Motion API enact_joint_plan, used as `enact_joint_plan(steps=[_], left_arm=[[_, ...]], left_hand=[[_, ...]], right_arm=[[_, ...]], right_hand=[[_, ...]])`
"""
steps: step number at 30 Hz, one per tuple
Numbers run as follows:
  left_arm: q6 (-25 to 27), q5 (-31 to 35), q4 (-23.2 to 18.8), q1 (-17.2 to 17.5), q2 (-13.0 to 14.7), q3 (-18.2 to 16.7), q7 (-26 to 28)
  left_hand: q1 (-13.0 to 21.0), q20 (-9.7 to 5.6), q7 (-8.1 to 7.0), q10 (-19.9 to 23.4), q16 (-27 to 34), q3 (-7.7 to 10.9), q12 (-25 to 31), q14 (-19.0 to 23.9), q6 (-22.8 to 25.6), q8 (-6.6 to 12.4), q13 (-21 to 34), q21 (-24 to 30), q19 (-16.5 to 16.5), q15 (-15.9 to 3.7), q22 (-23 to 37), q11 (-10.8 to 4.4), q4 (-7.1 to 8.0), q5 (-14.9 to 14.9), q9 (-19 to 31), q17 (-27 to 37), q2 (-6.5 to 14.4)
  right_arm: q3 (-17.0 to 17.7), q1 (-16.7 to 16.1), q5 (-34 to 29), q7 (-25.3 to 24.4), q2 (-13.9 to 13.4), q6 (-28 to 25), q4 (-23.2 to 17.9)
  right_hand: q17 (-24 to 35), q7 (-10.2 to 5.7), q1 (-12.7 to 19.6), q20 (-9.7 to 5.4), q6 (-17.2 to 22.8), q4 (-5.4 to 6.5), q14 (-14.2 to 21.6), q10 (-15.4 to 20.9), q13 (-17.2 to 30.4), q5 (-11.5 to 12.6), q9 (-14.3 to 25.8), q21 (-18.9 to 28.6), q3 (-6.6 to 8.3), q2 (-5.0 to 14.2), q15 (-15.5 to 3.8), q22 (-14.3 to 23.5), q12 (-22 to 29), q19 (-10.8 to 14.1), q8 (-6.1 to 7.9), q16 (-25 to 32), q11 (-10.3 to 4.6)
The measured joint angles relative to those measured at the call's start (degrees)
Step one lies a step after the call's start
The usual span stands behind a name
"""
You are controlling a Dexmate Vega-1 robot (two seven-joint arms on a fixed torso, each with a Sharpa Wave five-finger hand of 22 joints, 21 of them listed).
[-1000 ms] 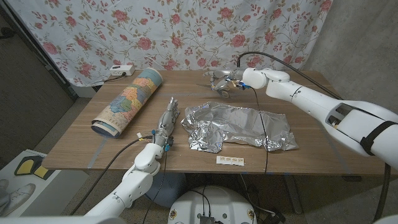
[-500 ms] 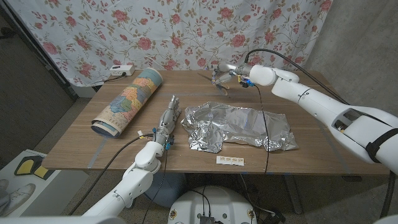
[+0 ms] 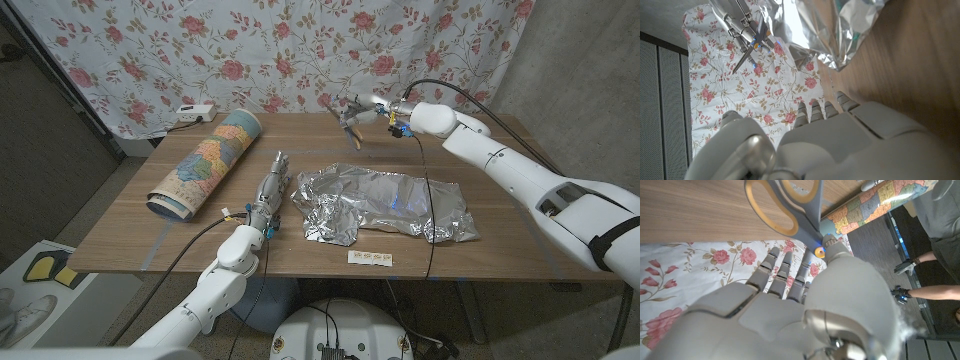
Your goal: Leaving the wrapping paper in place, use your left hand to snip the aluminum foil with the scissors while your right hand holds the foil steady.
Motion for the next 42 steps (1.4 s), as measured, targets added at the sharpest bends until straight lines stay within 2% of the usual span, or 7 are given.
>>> enact_joint_plan(steps=[13,29,42], left_arm=[[-0.67,0.12,-0.01,-0.18,-0.1,0.11,-0.31],[-1.04,0.87,-1.78,-0.2,0.2,0.17,-0.19],[-1.73,1.35,-3.23,0.55,0.85,-0.44,0.3]], left_hand=[[0.0,0.0,0.0,0.0,0.0,0.0,0.0,0.0,0.0,0.0,0.0,0.0,0.0,0.0,0.0,0.0,0.0,0.0,0.0,0.0,0.0],[0.0,0.0,0.03,0.0,0.0,-0.16,0.0,0.0,0.03,0.0,0.0,0.0,0.0,0.0,0.0,0.0,-0.17,0.0,0.0,0.0,0.0],[0.0,0.0,0.53,0.0,0.0,-0.16,0.0,0.0,0.53,0.0,0.0,0.0,0.0,0.0,0.0,0.0,-0.16,0.0,0.0,-0.12,0.0]], right_arm=[[3.68,-3.03,8.73,3.03,0.01,1.14,-0.92],[6.21,-5.7,15.43,5.06,-0.42,1.76,-2.62],[8.39,-8.21,20.97,6.0,-0.86,-0.27,-4.87]], right_hand=[[0.39,0.0,0.19,0.12,0.62,0.0,0.0,0.0,-0.85,0.61,0.0,0.0,-0.02,-0.07,0.0,0.0,-0.45,0.52,0.0,0.03,0.0],[0.93,0.0,0.74,0.33,0.62,0.24,0.0,-0.01,-1.96,1.05,0.01,0.0,-0.28,-0.28,0.0,0.0,-0.43,0.3,0.0,0.03,-0.01],[1.29,-0.01,0.53,0.11,0.61,0.24,0.0,0.31,-2.66,1.05,0.01,0.0,-0.28,-0.12,0.0,0.29,-0.5,0.51,0.0,0.02,0.31]])
